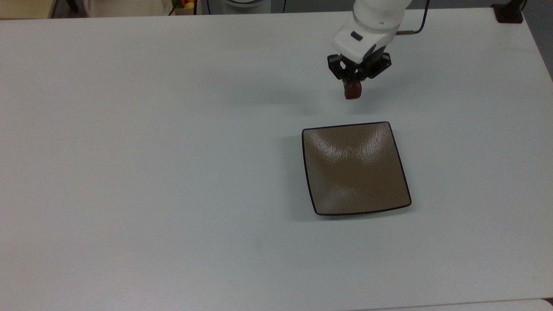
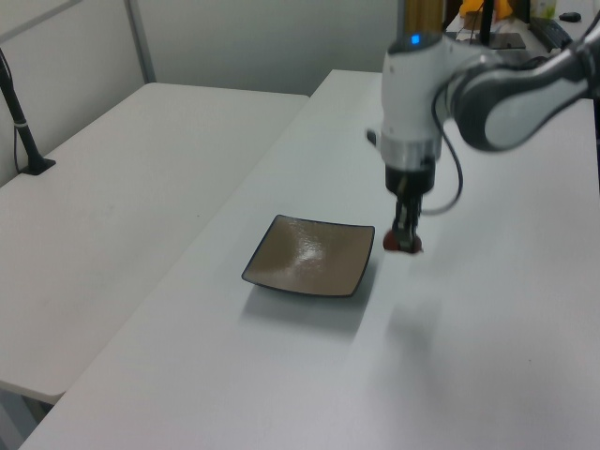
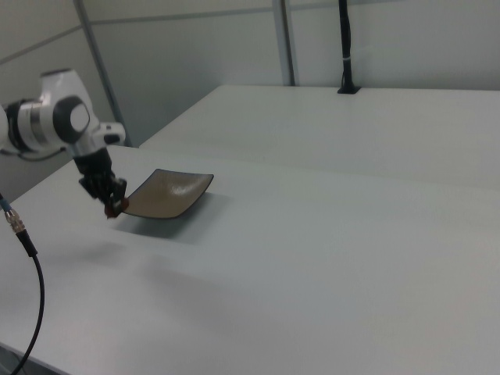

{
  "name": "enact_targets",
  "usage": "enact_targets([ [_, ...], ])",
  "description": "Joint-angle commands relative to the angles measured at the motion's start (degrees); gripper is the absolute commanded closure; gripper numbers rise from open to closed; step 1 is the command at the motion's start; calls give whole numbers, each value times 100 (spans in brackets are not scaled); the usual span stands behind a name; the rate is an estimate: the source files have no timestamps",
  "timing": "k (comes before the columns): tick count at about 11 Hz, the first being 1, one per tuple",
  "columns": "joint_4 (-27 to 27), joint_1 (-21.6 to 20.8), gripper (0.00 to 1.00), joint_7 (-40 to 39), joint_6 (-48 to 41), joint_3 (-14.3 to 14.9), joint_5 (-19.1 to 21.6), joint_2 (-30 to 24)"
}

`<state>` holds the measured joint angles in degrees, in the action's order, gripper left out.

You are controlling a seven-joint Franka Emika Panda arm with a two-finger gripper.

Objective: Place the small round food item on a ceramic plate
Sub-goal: 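Lift the grasped red item up off the table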

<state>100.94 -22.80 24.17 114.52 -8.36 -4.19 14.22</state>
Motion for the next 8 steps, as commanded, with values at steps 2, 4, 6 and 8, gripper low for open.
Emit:
enact_targets([
  [2,-1232,249,82,-605,-1079,36,234,37],
  [4,-1707,346,80,-781,-1484,45,323,247],
  [6,-2094,373,79,-808,-1521,54,305,554],
  [8,-2384,425,79,-1122,-1468,63,296,871],
])
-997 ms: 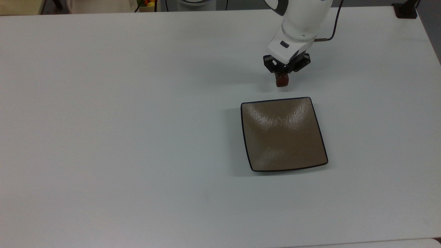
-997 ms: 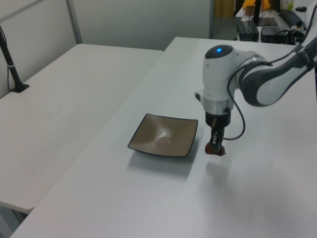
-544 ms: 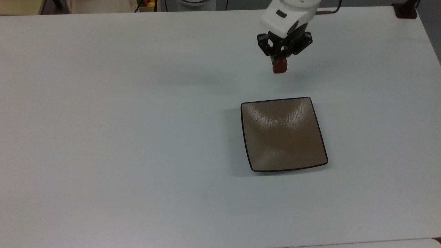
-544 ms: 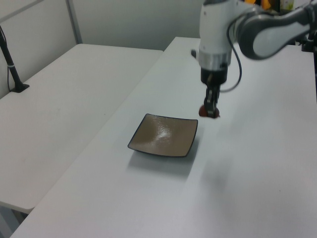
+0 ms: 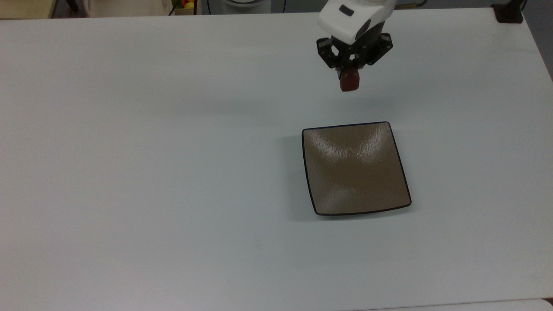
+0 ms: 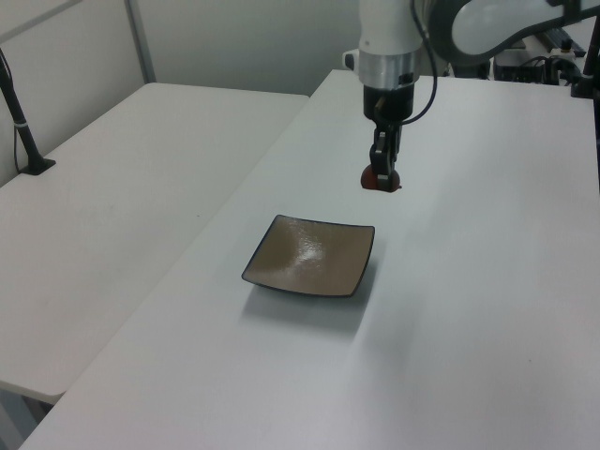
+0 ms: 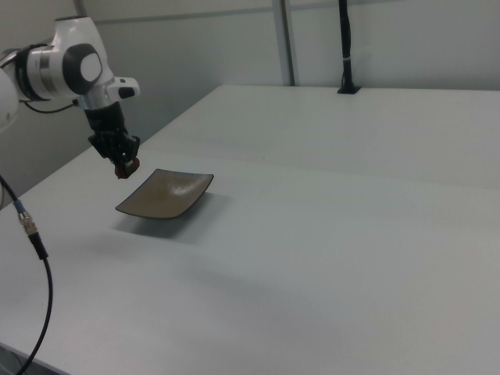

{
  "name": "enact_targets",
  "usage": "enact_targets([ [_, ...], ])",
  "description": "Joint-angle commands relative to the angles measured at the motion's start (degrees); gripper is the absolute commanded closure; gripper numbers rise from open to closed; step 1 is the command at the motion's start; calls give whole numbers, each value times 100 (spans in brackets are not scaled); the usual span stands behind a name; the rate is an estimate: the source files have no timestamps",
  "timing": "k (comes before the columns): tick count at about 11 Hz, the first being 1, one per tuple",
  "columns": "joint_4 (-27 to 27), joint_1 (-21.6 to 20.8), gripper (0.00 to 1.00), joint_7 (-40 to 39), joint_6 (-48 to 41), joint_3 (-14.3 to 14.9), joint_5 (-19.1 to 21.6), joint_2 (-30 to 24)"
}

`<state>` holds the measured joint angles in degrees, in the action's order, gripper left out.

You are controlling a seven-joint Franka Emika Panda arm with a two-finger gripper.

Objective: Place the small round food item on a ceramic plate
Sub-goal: 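Carry the red item over the square beige plate and lower it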

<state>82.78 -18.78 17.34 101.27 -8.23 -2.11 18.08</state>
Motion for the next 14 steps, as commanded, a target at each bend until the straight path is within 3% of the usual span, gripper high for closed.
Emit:
enact_targets([
  [1,-631,32,79,-677,23,59,88,625],
  [9,-588,111,79,-882,2061,68,79,1697],
  [14,-570,84,78,-864,2730,68,88,2067],
])
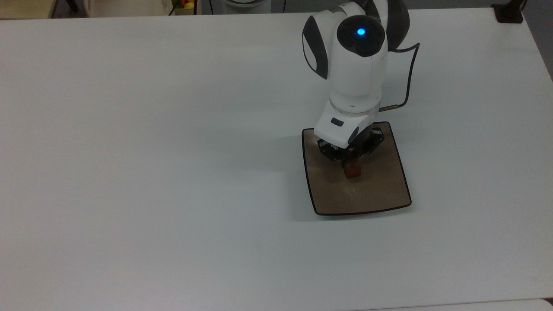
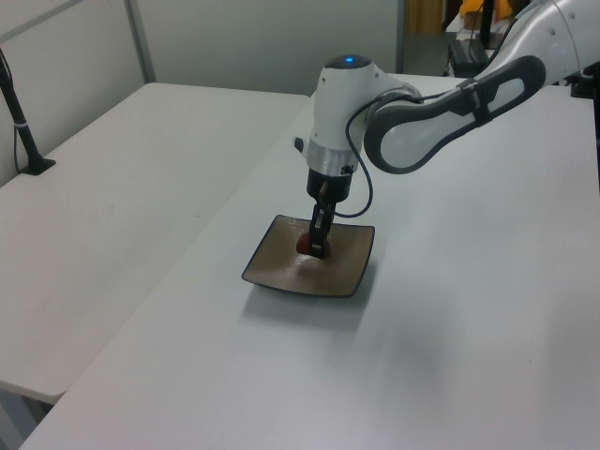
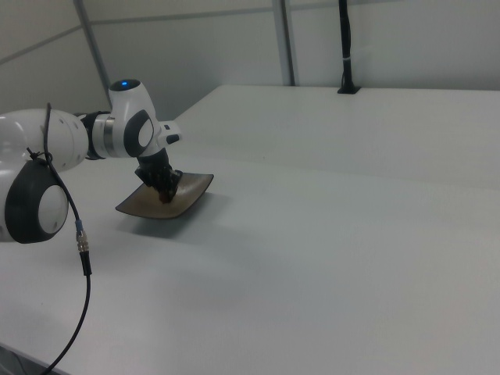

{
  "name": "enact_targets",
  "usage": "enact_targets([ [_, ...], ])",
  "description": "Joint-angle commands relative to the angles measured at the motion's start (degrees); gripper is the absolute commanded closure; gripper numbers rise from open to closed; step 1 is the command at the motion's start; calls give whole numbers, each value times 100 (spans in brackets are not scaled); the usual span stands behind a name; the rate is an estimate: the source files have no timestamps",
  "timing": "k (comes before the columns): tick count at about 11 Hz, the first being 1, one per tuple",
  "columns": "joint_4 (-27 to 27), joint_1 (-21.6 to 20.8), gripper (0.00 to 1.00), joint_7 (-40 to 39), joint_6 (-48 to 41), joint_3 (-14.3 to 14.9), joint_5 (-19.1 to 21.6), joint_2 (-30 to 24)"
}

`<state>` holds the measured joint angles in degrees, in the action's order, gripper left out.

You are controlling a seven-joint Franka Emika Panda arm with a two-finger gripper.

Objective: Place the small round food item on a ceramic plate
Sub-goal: 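Open the gripper to release the red item onto the plate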

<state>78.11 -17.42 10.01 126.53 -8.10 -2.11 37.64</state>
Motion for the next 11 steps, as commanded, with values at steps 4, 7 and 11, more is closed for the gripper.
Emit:
enact_targets([
  [4,-50,-59,41,-87,372,37,131,209],
  [7,-6,-103,0,-87,363,19,88,192],
  [11,29,-130,0,132,-29,45,149,-333],
])
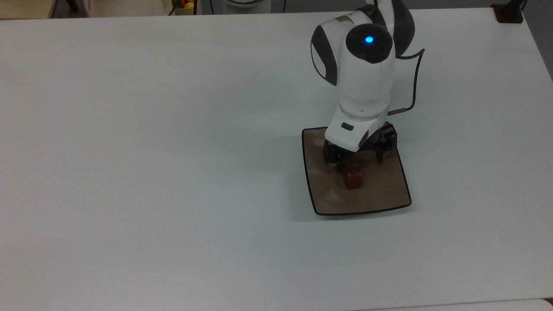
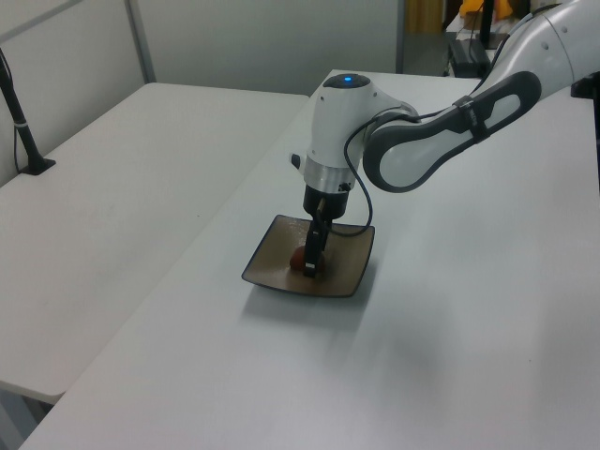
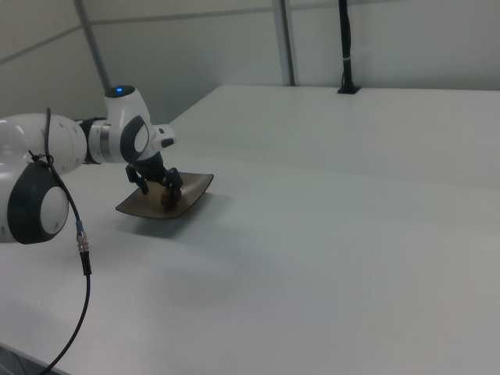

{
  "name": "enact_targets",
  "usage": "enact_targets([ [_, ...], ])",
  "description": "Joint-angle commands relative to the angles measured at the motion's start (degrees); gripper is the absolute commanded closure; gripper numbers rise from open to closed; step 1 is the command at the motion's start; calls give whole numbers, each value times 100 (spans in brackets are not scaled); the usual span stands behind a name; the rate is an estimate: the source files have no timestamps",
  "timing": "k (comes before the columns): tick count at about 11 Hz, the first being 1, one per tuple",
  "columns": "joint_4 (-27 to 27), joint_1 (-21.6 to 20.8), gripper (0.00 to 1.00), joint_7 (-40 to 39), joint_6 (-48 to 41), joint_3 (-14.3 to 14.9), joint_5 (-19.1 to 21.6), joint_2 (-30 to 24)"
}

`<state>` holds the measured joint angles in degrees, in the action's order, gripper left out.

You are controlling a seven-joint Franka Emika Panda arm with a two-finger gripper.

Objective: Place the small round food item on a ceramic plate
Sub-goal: 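Open the gripper to release the red item onto the plate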

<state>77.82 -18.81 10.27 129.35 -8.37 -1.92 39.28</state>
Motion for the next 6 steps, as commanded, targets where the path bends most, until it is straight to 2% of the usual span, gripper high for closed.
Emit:
enact_targets([
  [1,49,26,0,159,-767,99,130,-744],
  [4,49,220,0,169,-1996,143,113,-1552],
  [6,66,220,0,151,-3043,528,156,-2237],
])
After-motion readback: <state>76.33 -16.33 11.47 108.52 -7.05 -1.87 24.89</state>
